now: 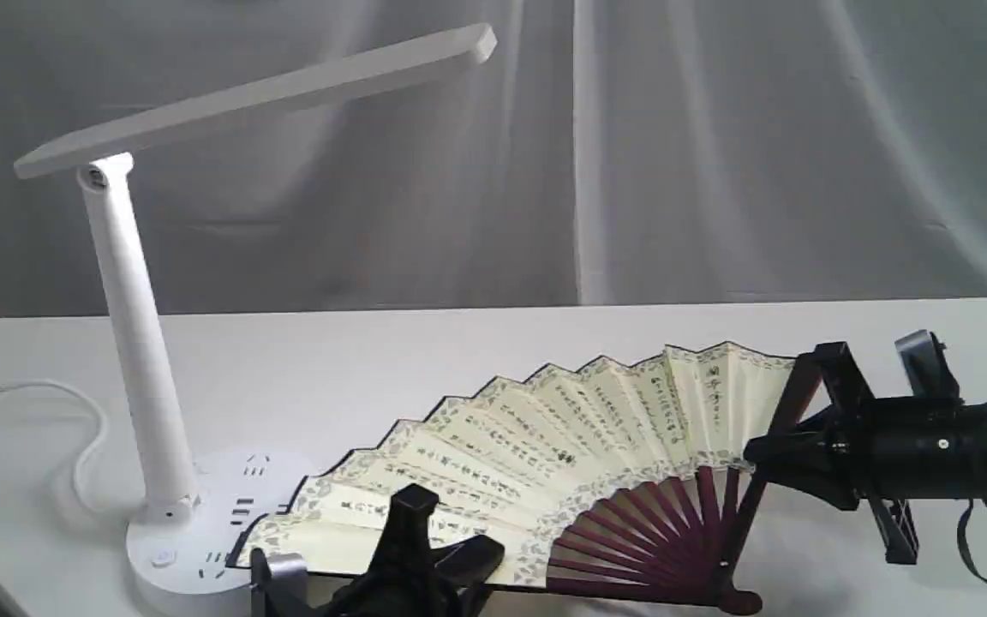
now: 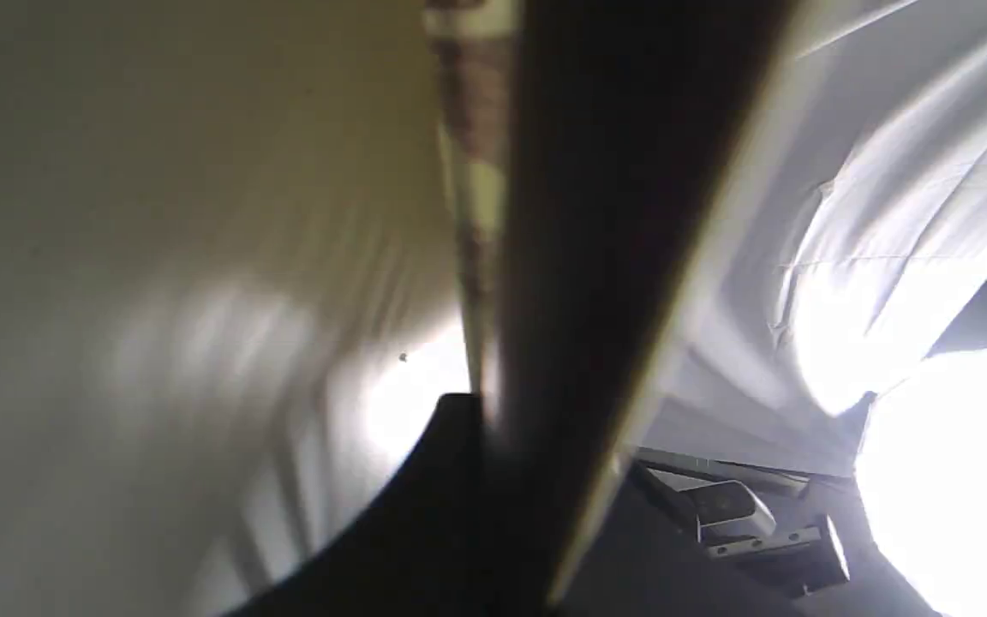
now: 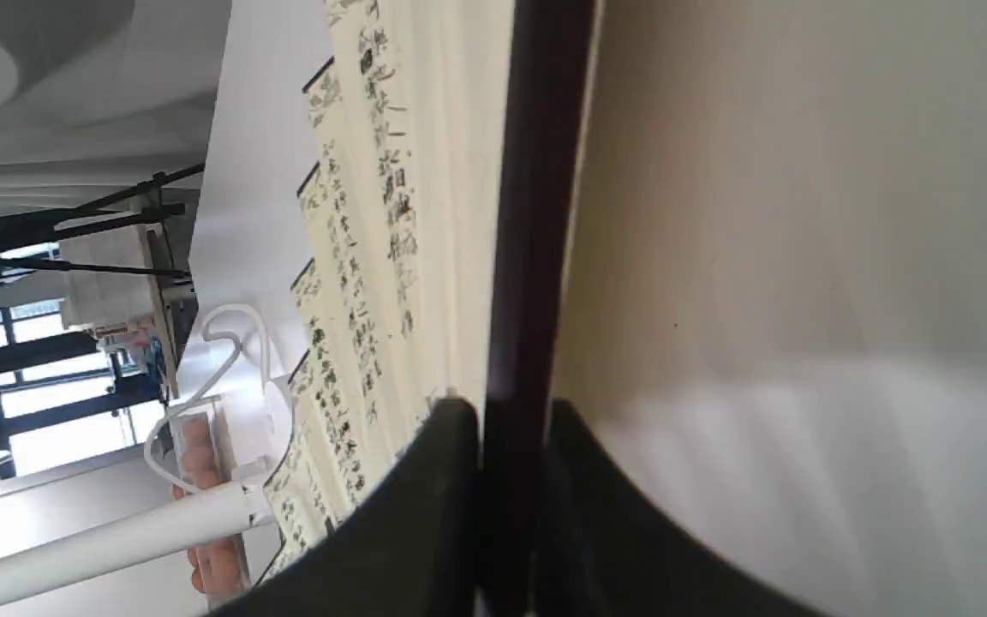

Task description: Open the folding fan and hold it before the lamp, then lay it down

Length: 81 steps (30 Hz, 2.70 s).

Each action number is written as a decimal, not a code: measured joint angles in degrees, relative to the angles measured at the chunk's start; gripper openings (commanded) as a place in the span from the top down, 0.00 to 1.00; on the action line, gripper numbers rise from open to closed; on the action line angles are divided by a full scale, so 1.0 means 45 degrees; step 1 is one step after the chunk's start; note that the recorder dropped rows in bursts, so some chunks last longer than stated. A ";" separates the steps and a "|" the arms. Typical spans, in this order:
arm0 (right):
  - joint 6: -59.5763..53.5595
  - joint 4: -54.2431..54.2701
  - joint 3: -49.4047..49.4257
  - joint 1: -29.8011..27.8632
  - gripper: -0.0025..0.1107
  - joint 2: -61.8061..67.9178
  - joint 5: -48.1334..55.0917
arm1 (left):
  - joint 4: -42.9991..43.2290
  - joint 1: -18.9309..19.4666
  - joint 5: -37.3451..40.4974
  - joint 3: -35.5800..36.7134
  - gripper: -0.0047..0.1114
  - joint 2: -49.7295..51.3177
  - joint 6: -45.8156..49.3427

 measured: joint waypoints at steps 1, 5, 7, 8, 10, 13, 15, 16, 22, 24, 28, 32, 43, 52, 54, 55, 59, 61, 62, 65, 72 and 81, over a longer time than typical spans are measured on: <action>0.0000 0.0000 0.0000 0.0000 0.98 0.0000 0.0000 | 0.0000 0.0000 0.0000 0.0000 0.96 0.0000 0.0000; 0.0000 -0.0064 0.0000 0.0000 0.98 0.0000 -0.0026 | 0.0032 0.0000 0.0070 -0.0021 0.96 0.0000 0.0000; 0.0000 -0.0092 0.0000 0.0000 0.98 0.0000 -0.0047 | 0.0032 0.0000 0.0070 -0.0021 0.96 0.0000 0.0000; 0.0027 -0.0115 0.0000 0.0000 0.98 0.0000 -0.0047 | 0.0032 0.0000 0.0103 -0.0053 0.96 0.0000 0.0000; 0.0027 -0.0145 0.0000 -0.0122 0.98 0.0000 -0.0047 | 0.0180 0.0000 0.0314 -0.0237 0.96 0.0000 0.0000; 0.0080 -0.0272 0.0000 -0.0460 0.98 0.0000 -0.0047 | 0.0506 0.0000 0.0905 -0.0772 0.96 0.0020 -0.0023; 0.0082 -0.0324 0.0000 -0.0635 0.98 0.0000 -0.0047 | 0.0646 0.0000 0.1379 -0.1157 0.96 0.0020 -0.0023; 0.0082 -0.0351 0.0000 -0.0684 0.98 0.0000 -0.0047 | 0.0701 0.0000 0.1592 -0.1304 0.96 0.0020 -0.0023; 0.0082 -0.0484 0.0000 -0.0714 0.98 0.0000 -0.0511 | 0.0916 0.0000 0.2547 -0.1817 0.96 0.0020 -0.0023; 0.0082 -0.0556 0.0000 -0.0714 0.98 0.0000 -0.0624 | 0.0946 0.0000 0.2738 -0.1906 0.96 0.0020 -0.0023; 0.0082 -0.0653 0.0000 -0.0714 0.98 0.0000 -0.0733 | 0.0972 0.0000 0.2814 -0.1929 0.96 0.0117 -0.0045; 0.0082 -0.0684 0.0000 -0.0714 0.98 0.0000 -0.0850 | 0.1070 0.0000 0.2400 -0.1957 0.96 0.0331 -0.0096; 0.0048 -0.0720 0.0000 -0.0714 0.79 -0.0024 -0.1289 | 0.1236 0.0000 0.1078 -0.2034 0.96 0.0794 -0.0100; -0.0191 -0.0881 -0.0027 -0.0743 0.61 -0.0049 -0.2351 | 0.1476 0.0000 0.0831 -0.2046 0.96 0.0894 -0.0100; 0.0075 -0.1044 -0.0027 -0.0743 0.56 -0.0049 -0.2391 | 0.1476 0.0000 0.0831 -0.2077 0.96 0.0894 -0.0100; 0.0247 -0.1194 -0.0027 -0.0743 0.55 -0.0049 -0.2422 | 0.1476 0.0000 0.0831 -0.2123 0.96 0.0922 -0.0100; 0.0464 -0.1448 -0.0027 -0.0836 0.50 -0.0120 -0.2406 | 0.1603 0.0000 0.1019 -0.2701 0.96 0.1147 -0.0127; 0.0464 -0.1588 -0.0027 -0.0955 0.50 -0.0240 -0.2323 | 0.1662 0.0000 0.1208 -0.2939 0.95 0.1226 -0.0127; 0.0464 -0.1680 -0.0027 -0.1052 0.50 -0.0412 -0.2240 | 0.1662 0.0000 0.1306 -0.3029 0.95 0.1258 -0.0127; 0.0464 -0.2018 -0.0027 -0.1355 0.50 -0.0984 -0.2107 | 0.1719 0.0000 0.1674 -0.3136 0.89 0.1258 0.0066; 0.0464 -0.2604 -0.0027 -0.1775 0.50 -0.1990 -0.2051 | 0.1852 0.0000 0.2457 -0.3274 0.77 0.1182 0.0424; 0.0485 -0.2388 -0.0027 -0.1775 0.50 -0.2476 -0.1468 | 0.2453 0.0064 0.2721 -0.3444 0.55 0.1162 0.0248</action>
